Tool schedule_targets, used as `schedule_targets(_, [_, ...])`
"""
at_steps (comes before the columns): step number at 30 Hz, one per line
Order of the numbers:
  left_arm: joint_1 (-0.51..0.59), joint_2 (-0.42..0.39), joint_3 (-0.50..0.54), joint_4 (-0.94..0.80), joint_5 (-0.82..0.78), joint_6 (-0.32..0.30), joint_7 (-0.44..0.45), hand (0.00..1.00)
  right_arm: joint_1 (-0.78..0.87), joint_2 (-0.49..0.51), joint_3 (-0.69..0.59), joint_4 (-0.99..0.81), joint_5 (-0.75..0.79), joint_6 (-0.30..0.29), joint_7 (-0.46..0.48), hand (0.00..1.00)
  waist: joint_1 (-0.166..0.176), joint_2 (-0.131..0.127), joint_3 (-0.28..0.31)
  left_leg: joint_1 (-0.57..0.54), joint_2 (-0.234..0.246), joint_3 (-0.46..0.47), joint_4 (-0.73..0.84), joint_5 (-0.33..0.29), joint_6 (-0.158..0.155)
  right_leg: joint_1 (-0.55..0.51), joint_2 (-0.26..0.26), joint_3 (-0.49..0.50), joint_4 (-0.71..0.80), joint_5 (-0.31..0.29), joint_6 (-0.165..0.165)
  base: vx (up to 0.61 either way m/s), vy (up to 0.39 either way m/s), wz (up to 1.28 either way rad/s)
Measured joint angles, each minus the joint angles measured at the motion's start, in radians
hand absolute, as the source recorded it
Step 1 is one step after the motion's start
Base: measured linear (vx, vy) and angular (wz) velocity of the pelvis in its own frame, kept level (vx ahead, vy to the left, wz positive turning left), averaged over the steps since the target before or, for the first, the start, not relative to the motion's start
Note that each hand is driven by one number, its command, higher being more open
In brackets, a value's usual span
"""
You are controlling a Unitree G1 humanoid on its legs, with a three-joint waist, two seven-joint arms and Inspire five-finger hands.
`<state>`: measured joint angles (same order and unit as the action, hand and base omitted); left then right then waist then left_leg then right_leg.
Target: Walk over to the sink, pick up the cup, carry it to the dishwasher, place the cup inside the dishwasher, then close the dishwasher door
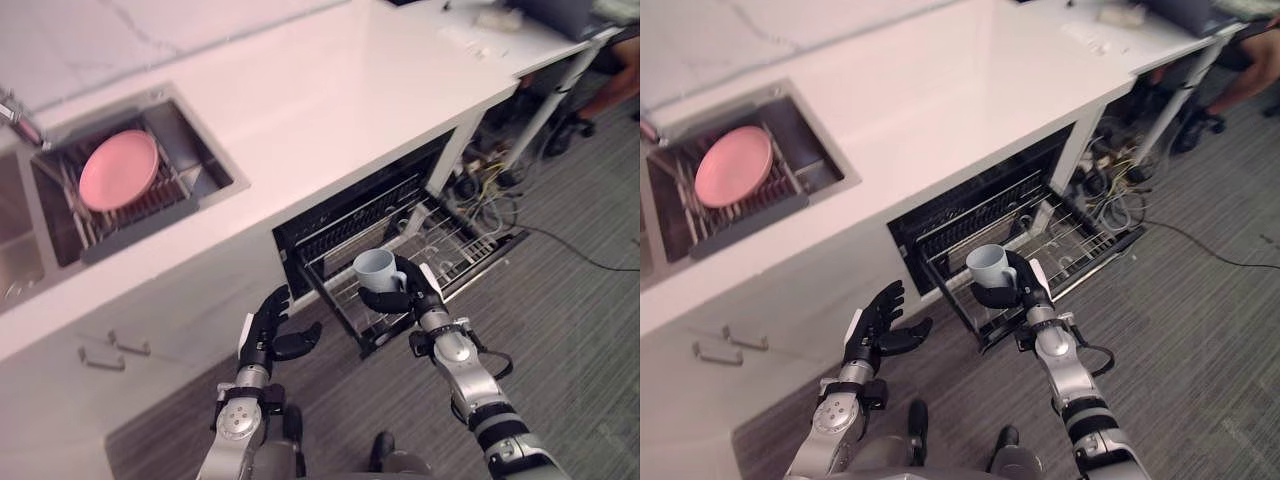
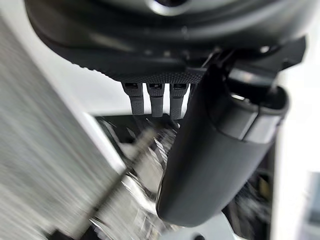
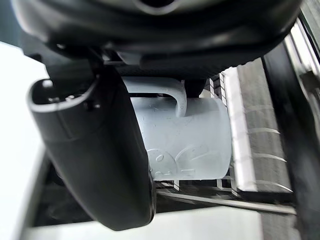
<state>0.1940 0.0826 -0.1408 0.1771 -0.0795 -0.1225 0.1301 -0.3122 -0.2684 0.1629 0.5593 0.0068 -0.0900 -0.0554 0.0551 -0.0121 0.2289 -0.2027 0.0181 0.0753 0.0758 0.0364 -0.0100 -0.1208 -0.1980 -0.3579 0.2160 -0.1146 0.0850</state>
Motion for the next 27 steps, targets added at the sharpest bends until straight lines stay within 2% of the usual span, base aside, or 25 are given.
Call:
schedule_targets(5, [-0.047,0.018,0.056,0.029,-0.011,0.0,0.027,0.9,-0.233,-0.034,-0.031,0.181,0.001,0.009,-0.035,0.3,0.022,0.008,0.106,-0.079,-0.012,-0.049,0.0,0.045,-0.009,-0.089,-0.027,-0.04,0.099,-0.025,-0.01,-0.16,0.002,0.35])
schedule_targets(7, [-0.065,0.018,0.073,0.036,-0.023,0.0,0.041,0.9,-0.343,-0.061,-0.058,0.272,0.006,0.013,-0.058,0.3,0.035,0.021,0.14,-0.111,-0.016,-0.065,-0.004,0.068,-0.006,-0.123,-0.035,-0.053,0.122,-0.026,-0.013,-0.12,0.003,0.21])
schedule_targets(8, [-0.069,0.018,0.074,0.038,-0.023,0.0,0.045,0.9,-0.366,-0.065,-0.069,0.294,0.009,0.014,-0.063,0.9,0.04,0.024,0.143,-0.12,-0.017,-0.068,-0.005,0.072,-0.006,-0.133,-0.037,-0.056,0.127,-0.026,-0.013,-0.08,0.007,0.18])
schedule_targets(13, [-0.105,0.015,0.075,0.059,-0.049,-0.001,0.071,0.9,-0.457,-0.08,-0.113,0.369,0.011,0.042,-0.096,0.9,0.065,0.038,0.171,-0.159,-0.022,-0.077,-0.004,0.09,0.004,-0.176,-0.046,-0.061,0.151,-0.029,-0.017,-0.01,-0.001,0.07])
schedule_targets(18, [-0.14,0.011,0.074,0.067,-0.058,-0.005,0.087,0.9,-0.468,-0.076,-0.12,0.366,0.012,0.048,-0.133,0.9,0.066,0.038,0.199,-0.165,-0.023,-0.079,-0.004,0.092,0.005,-0.182,-0.046,-0.062,0.152,-0.03,-0.019,0.01,-0.003,0.01])
schedule_targets(20, [-0.146,0.011,0.074,0.067,-0.057,-0.008,0.09,0.9,-0.46,-0.071,-0.135,0.325,0.012,0.053,-0.145,0.9,0.063,0.038,0.207,-0.165,-0.022,-0.078,-0.004,0.092,0.004,-0.183,-0.046,-0.06,0.152,-0.03,-0.019,0.0,0.0,0.0])
schedule_targets(24, [-0.152,0.003,0.074,0.067,-0.057,-0.008,0.093,0.9,-0.368,-0.054,-0.163,0.092,0.012,0.046,-0.169,0.9,0.054,0.036,0.214,-0.157,-0.02,-0.074,-0.006,0.091,0.004,-0.178,-0.046,-0.055,0.151,-0.031,-0.02,0.0,-0.003,-0.01])
schedule_targets(27, [-0.152,-0.002,0.074,0.067,-0.057,-0.008,0.091,0.9,-0.307,-0.035,-0.163,-0.008,0.01,0.043,-0.17,0.9,0.05,0.034,0.215,-0.131,-0.02,-0.064,-0.015,0.091,0.004,-0.164,-0.046,-0.046,0.151,-0.031,-0.02,0.01,-0.01,-0.08])
